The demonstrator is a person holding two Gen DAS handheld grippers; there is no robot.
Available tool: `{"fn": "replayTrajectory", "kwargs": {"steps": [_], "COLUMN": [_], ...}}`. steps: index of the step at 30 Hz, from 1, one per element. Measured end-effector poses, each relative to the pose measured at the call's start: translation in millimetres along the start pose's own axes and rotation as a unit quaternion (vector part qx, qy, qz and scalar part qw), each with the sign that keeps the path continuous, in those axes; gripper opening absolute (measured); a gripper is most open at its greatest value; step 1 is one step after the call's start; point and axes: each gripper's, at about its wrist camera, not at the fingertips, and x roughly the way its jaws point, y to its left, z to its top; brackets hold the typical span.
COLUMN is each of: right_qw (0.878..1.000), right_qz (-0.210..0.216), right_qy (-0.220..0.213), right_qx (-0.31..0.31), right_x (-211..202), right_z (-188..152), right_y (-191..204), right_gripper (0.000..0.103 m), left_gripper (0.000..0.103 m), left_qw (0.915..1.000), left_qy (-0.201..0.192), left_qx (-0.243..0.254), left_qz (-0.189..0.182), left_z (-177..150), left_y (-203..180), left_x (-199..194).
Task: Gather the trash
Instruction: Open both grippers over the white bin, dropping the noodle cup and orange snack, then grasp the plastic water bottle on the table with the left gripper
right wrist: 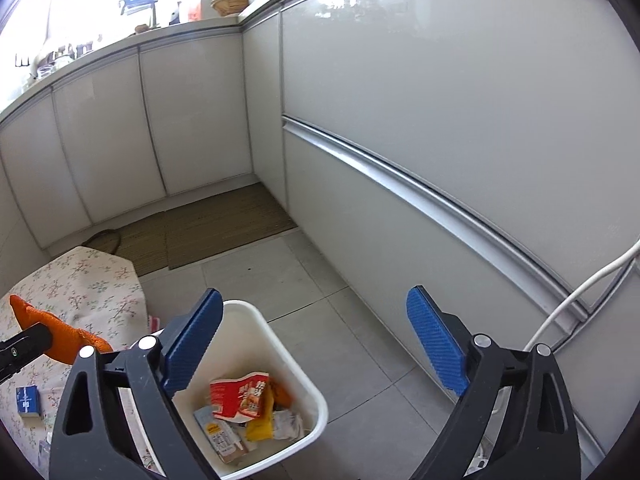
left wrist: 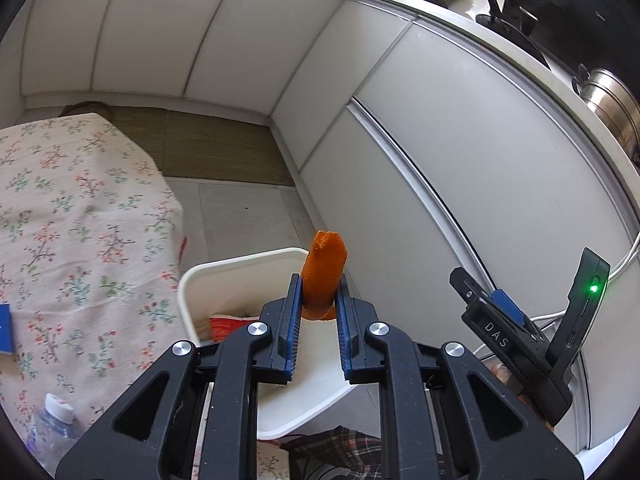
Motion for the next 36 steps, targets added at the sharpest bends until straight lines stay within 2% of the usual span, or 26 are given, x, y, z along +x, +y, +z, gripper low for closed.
{"fn": "replayTrajectory", "kwargs": {"steps": [8,12,17,22,23,27,36], "right_qw": [1.0,1.0,1.0,1.0,1.0,0.999,0.996], "right_qz": [-0.016,-0.016,-0.012,-0.006,-0.004,0.001,0.02], "right_qy": [0.007,0.007,0.001,-0.005,-0.005,-0.009,-0.01], "right_qx": [0.017,0.015,0.004,-0.014,-0.017,-0.037,-0.085], "right_x": [4.2,2.7,-0.9,-2.5,-2.6,-4.7,-7.1], "right_z": [1.4,0.6,-1.3,-3.1,-3.5,-5.2,-12.2], "right_y": [-22.7,-24.0,-17.1,-4.9,-2.4,11.1,45.1], "right_gripper": [0.092,0.093,0.095,0.096,0.096,0.096,0.096], "left_gripper": [0.018,0.026,0.037,0.076,0.079,0.082,0.086], "left_qw": [0.9992,0.9991,0.9984,0.9933,0.9919,0.9876,0.9806], "left_qy": [0.038,0.039,0.034,0.007,0.002,0.004,-0.003], "left_qx": [0.008,0.015,0.019,0.03,0.031,0.026,0.0], "left_qz": [-0.004,0.007,0.041,0.111,0.123,0.155,0.196], "left_z": [0.1,-2.1,-3.9,-7.9,-8.3,-9.4,-12.1], "left_y": [-17.1,-18.0,-14.5,-8.3,-6.6,3.3,33.1], "left_x": [38.5,39.7,35.4,24.1,22.0,19.1,-0.5]}}
